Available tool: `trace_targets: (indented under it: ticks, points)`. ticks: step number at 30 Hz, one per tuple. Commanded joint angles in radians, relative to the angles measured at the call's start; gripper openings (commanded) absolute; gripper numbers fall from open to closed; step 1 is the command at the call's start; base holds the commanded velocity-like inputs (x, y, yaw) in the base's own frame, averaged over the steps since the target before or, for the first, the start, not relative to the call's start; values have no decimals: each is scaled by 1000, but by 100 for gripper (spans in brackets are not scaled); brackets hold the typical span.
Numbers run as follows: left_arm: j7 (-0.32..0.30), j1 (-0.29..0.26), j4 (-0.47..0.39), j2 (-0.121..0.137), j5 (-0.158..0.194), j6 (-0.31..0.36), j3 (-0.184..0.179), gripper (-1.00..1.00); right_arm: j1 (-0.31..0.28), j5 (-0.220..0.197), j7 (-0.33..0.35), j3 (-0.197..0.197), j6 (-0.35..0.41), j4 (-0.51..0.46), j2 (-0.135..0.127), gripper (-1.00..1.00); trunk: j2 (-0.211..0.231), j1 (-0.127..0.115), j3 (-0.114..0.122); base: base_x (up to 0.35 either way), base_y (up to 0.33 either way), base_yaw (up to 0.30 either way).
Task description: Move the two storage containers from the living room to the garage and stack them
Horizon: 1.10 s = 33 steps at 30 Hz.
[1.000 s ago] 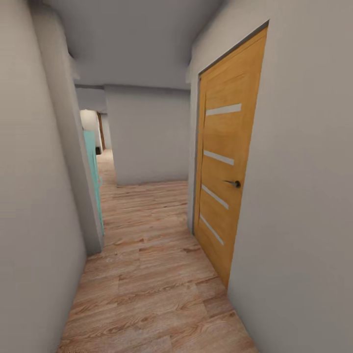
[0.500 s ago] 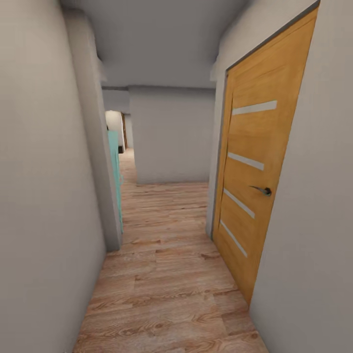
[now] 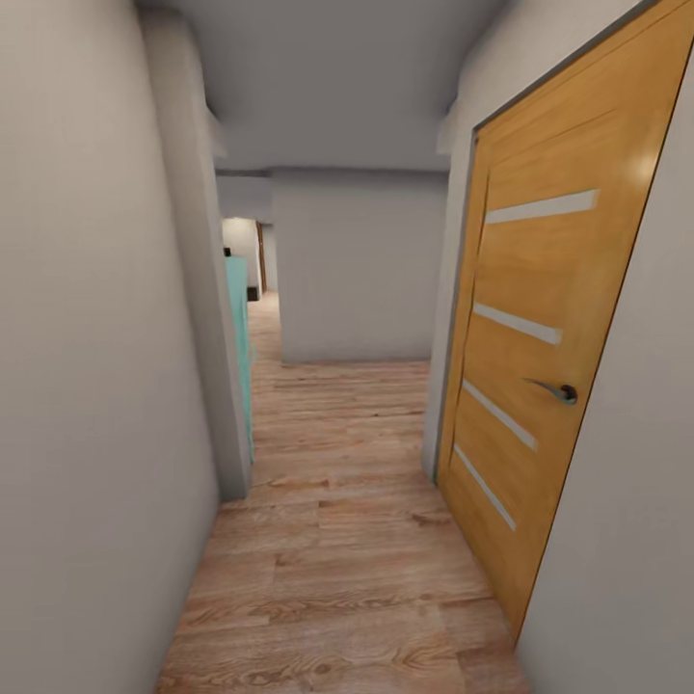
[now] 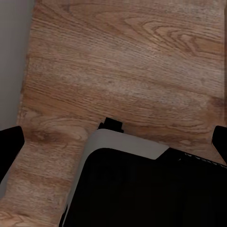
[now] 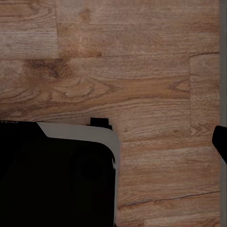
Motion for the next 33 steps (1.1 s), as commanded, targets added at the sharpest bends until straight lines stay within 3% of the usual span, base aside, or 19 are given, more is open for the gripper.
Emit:
trace_targets:
  ticks: [1, 33]
  points:
    - [3, -1, 1, 0, 7, -3, -7, 100, -1, -8, 0, 9, -5, 3, 0, 100, -1, 1, -1, 319, 0, 1]
    - [3, -1, 1, -2, 8, 3, -7, 100, -1, -11, -3, 6, -5, 3, 3, 100, -1, 1, -1, 321, 0, 0]
